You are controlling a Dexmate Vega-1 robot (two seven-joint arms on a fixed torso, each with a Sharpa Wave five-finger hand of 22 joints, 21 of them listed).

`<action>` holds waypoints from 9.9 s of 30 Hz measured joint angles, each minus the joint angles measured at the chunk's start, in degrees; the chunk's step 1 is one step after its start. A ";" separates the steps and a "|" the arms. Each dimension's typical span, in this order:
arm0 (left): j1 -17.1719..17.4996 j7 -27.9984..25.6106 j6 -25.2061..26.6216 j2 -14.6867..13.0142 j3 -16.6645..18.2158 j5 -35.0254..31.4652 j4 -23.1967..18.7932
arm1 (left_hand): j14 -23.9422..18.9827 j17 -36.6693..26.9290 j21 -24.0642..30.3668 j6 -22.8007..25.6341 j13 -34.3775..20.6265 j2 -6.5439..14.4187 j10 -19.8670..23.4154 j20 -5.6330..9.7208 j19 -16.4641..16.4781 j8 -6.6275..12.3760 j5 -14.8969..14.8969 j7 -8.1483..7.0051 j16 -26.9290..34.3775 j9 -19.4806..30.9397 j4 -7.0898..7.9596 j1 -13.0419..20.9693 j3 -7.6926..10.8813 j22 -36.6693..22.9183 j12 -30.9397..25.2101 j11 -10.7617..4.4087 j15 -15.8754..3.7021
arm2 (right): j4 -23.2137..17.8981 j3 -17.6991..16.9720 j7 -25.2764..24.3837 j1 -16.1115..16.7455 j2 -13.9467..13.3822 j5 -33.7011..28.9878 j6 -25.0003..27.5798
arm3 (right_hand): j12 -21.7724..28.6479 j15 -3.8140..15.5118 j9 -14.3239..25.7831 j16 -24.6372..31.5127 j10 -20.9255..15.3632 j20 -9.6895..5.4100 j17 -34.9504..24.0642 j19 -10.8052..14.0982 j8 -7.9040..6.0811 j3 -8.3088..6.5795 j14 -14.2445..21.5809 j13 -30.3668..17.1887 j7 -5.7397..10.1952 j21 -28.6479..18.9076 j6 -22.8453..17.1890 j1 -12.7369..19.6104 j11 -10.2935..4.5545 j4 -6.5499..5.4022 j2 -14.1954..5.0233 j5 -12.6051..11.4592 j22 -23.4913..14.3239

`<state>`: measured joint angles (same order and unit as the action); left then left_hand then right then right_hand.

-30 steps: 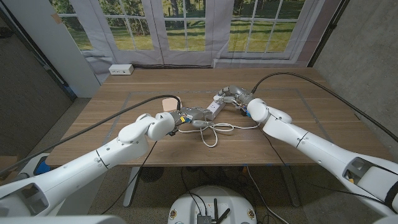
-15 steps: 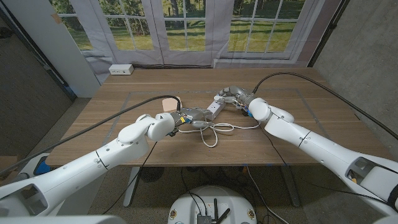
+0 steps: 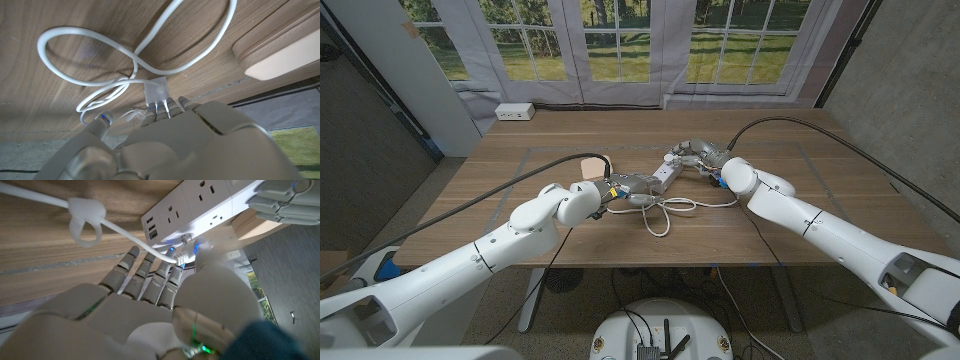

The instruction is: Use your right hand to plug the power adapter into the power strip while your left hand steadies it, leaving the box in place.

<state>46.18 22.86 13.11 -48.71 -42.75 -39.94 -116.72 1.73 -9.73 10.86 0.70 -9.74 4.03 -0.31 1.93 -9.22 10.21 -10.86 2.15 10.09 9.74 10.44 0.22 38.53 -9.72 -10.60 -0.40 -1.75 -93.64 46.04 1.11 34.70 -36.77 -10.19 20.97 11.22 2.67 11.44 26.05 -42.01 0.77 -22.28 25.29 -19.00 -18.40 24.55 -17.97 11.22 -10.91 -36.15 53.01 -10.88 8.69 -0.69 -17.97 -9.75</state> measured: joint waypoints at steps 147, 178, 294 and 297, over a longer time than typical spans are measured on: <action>-3.44 0.71 -1.18 1.71 -1.49 0.45 3.32 | -0.19 -0.02 0.00 0.11 0.00 0.00 0.51 0.10 0.51 -0.03 0.00 -0.11 0.05 0.01 0.00 0.00 1.58 0.00 0.01 -0.49 -0.21 | -15.24 -1.47 7.69 4.97 -9.83 -29.86 -5.70 | -1.08 -1.03 -1.32 -14.20 35.07 -2.10 4.74 -19.03 8.95 7.24 -28.02 7.61 -7.55 0.70 30.25 -33.20 4.42 -10.14 -7.36 4.01 0.14; -3.32 0.66 -0.95 1.73 -1.64 0.21 2.96 | -0.19 -0.02 0.00 0.11 0.00 0.00 0.43 0.10 0.51 -0.15 0.00 -0.11 0.00 0.01 0.00 0.00 1.58 0.00 0.07 -0.41 -0.20 | -14.82 -1.28 11.33 5.87 -8.40 -36.31 -6.23 | -1.08 -1.03 -1.31 -14.19 35.14 -2.09 5.27 -19.02 8.58 7.41 -28.01 7.60 -7.77 0.70 30.02 -36.04 4.95 -11.39 -8.15 5.11 0.13; -3.50 1.06 -0.61 1.82 -2.02 0.95 3.10 | -0.60 -0.02 0.00 0.31 0.09 0.00 0.52 0.10 1.13 0.00 0.00 -0.31 -0.01 0.28 0.22 0.00 1.81 0.00 0.01 -0.50 0.00 | -10.59 1.62 22.47 1.84 -8.39 -31.57 -6.31 | -1.31 -1.64 -1.63 -14.14 34.76 -2.30 7.13 -20.85 8.15 6.53 -29.45 7.88 -9.26 0.70 27.66 -40.03 5.12 -12.25 -7.16 6.83 0.12; -3.39 1.10 -0.56 1.70 -1.98 0.94 2.94 | -0.60 -0.04 0.00 0.31 0.15 0.00 0.52 0.10 1.13 0.01 0.00 -0.31 -0.01 0.31 0.22 0.00 1.81 0.00 0.01 -0.50 0.00 | -10.60 1.62 22.47 1.97 -8.44 -31.45 -6.14 | -2.13 -1.64 -2.82 -14.14 34.77 -2.31 7.17 -20.85 8.17 6.37 -29.45 8.24 -9.24 0.27 27.68 -40.02 5.12 -12.09 -7.16 6.83 0.13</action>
<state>42.78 23.96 12.54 -47.00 -44.73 -39.00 -113.77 1.13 -9.77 10.86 1.01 -9.59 4.03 0.21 2.03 -8.09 10.22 -10.86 1.83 10.09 10.06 10.66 0.22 40.34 -9.72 -10.60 -0.91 -1.75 -104.24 47.65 23.57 36.67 -45.21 -41.63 14.84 9.09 1.03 8.62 11.91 -7.24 -1.54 -15.10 4.44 -10.83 -12.02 -4.90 -9.73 1.98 -10.64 -8.47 12.99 -5.76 -3.40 -7.85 -11.14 -9.62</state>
